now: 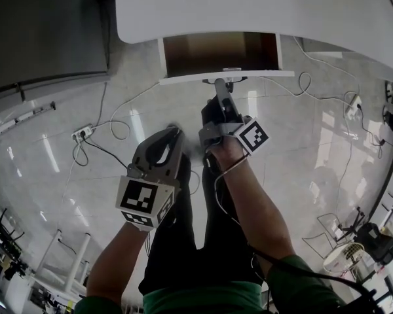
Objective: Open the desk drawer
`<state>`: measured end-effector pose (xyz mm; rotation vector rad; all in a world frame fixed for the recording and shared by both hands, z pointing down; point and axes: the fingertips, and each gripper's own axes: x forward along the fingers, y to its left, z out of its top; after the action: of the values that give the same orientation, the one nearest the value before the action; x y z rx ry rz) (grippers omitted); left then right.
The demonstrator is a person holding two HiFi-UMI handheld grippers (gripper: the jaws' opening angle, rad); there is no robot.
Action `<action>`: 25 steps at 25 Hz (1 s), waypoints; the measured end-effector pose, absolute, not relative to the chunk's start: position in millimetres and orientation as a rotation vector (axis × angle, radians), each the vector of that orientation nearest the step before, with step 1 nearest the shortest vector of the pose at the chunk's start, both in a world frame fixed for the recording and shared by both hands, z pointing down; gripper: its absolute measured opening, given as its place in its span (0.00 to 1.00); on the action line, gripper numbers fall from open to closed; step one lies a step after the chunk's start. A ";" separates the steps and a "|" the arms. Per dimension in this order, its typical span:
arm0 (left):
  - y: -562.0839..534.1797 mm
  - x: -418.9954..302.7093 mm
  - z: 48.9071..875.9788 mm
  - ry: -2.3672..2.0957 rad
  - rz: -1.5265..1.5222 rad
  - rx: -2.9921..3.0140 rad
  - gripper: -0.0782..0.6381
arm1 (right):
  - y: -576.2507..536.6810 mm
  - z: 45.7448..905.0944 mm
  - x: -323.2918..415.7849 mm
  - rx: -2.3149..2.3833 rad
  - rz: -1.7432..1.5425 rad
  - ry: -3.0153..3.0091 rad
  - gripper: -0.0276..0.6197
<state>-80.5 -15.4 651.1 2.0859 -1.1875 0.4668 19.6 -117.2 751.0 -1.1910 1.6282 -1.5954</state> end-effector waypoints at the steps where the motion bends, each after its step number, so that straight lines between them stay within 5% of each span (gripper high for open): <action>1: -13.2 -80.9 651.1 -1.188 0.466 2.083 0.14 | -113.6 751.0 18.7 -1.191 -1.601 1.627 0.08; 25: -14.7 -82.1 672.9 -1.166 0.465 2.013 0.14 | -81.7 802.7 28.0 -1.317 -1.693 1.611 0.09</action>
<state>-82.1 -14.7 672.9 2.0128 -1.1663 0.4645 28.0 -81.7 802.7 -1.3169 1.6106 -1.6926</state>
